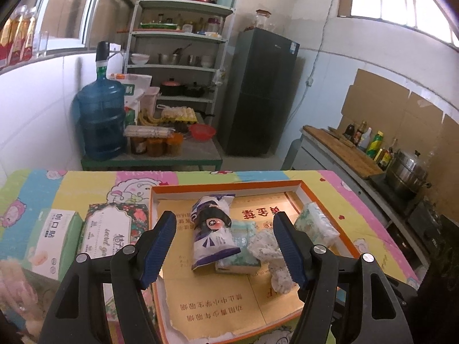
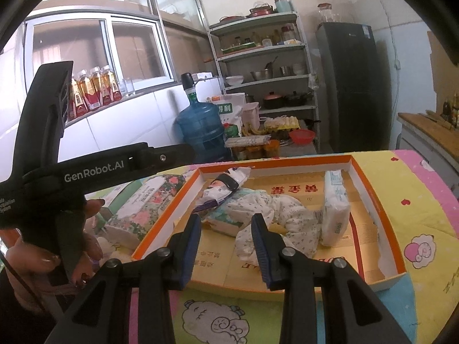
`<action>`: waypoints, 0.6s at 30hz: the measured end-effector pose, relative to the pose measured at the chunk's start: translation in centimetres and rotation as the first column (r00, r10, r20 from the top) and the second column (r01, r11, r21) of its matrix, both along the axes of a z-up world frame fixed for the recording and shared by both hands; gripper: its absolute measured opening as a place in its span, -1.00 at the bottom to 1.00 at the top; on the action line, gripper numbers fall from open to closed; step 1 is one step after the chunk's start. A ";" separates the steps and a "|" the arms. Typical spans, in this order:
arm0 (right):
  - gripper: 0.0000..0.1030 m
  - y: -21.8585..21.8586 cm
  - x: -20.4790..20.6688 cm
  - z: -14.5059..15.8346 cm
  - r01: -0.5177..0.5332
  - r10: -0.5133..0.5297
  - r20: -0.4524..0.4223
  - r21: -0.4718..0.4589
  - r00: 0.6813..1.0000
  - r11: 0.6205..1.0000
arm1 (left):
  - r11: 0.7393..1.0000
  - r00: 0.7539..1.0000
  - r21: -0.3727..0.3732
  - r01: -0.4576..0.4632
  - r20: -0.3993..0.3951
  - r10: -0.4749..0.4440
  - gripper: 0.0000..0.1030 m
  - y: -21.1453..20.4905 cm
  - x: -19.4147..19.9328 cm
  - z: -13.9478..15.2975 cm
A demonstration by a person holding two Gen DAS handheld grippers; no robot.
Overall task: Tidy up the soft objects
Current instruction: 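Lower the snack bag and scrunchie into the box lid and open both grippers, then move both grippers back toward the plush toys on the bed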
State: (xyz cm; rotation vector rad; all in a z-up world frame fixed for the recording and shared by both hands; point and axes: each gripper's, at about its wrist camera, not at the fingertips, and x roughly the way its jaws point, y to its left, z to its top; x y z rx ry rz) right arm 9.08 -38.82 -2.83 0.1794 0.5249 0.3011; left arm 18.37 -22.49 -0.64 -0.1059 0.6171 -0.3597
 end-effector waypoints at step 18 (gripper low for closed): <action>-0.29 3.6 -3.2 1.4 -0.001 0.001 0.025 -0.016 1.000 1.000 | 1.000 0.999 -0.006 -0.014 0.046 0.014 0.39 3.9 -4.8 1.6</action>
